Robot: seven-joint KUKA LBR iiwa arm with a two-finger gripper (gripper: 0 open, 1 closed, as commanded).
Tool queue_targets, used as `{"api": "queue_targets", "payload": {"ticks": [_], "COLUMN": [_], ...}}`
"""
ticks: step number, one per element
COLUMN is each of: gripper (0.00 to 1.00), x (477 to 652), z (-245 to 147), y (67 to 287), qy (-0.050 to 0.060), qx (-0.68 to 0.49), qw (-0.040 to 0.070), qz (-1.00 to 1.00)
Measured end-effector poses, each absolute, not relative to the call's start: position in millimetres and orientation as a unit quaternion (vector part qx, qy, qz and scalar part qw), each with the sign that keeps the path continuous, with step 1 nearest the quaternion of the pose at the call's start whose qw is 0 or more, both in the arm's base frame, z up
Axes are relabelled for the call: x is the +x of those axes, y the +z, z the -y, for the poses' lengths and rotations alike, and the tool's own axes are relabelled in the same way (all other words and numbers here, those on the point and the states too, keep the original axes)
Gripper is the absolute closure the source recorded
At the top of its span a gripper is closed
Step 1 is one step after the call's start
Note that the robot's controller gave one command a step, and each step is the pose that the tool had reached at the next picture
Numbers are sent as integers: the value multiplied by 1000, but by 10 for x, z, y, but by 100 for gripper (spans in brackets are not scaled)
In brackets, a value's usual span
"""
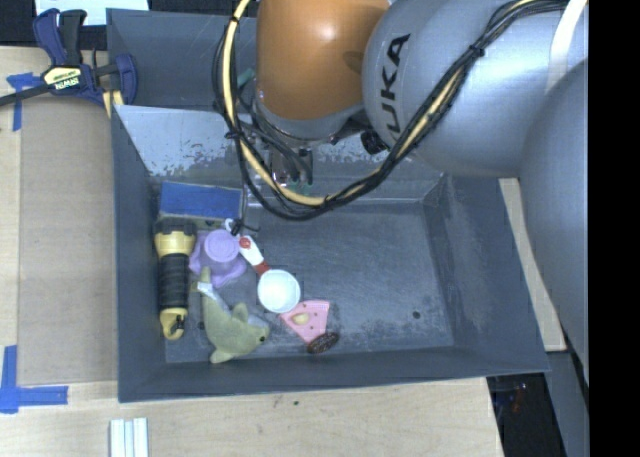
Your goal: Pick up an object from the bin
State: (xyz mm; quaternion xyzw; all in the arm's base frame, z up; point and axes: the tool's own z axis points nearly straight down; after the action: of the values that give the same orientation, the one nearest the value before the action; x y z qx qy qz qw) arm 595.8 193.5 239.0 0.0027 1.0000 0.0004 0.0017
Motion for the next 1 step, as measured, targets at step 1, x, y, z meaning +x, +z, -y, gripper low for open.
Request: {"api": "queue_targets", "payload": {"ticks": [1], "gripper": [0], "x": [5958], "z": [-1935], "y": [2390], "qy": [0], "qx": [3], "qw": [2], "qz": [-1000]}}
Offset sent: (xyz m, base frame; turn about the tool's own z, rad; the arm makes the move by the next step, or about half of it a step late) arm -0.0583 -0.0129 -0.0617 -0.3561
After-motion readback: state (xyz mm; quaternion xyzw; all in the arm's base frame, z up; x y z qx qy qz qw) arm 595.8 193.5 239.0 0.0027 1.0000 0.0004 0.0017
